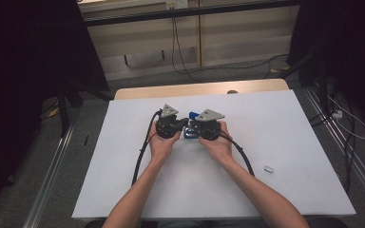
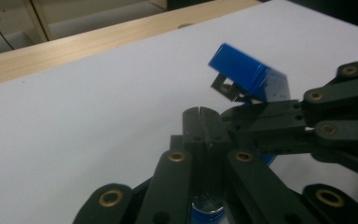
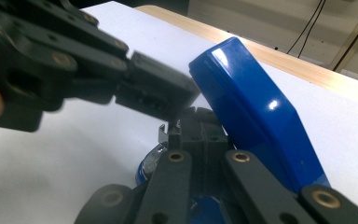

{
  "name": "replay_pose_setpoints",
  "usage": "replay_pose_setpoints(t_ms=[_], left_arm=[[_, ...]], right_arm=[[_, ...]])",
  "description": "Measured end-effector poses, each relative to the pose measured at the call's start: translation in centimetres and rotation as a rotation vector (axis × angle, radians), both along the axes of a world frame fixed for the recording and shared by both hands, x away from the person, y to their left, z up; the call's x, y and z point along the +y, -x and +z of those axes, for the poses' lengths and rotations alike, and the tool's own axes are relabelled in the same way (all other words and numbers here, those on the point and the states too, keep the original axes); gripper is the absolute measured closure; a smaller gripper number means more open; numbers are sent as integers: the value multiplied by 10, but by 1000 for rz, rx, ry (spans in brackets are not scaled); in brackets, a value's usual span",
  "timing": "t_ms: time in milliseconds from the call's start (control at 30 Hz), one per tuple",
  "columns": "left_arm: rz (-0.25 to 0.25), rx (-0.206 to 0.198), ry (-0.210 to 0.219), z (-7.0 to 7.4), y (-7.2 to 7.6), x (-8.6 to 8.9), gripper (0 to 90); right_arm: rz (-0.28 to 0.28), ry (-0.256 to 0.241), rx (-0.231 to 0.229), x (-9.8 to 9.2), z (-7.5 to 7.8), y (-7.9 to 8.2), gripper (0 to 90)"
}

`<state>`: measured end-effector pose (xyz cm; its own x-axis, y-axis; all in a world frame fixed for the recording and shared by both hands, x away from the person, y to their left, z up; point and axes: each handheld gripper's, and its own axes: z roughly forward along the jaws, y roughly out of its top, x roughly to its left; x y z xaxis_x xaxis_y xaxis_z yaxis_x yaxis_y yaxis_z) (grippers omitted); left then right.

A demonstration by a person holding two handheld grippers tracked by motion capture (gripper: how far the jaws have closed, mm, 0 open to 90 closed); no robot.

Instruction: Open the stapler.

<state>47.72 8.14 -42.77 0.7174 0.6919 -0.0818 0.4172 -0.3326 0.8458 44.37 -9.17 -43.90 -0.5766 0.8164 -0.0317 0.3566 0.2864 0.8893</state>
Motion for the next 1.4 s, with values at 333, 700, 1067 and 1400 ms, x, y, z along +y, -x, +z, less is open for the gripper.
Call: replay_pose_setpoints(t_ms=[333,700,1067,1400], left_arm=[[-10,4,-19,-5,-1,1,900],[-15,3,-38,-10,-3,1,900],[-24,-10,-45,-15,-1,2,900],[-25,-17,-57,-14,0,1,900]], right_arm=[[-1,-16,4,-1,0,-1,900],[-10,-29,4,-1,2,0,900],[-15,-27,6,0,1,0,900],[-37,-20,-11,-4,6,1,900]])
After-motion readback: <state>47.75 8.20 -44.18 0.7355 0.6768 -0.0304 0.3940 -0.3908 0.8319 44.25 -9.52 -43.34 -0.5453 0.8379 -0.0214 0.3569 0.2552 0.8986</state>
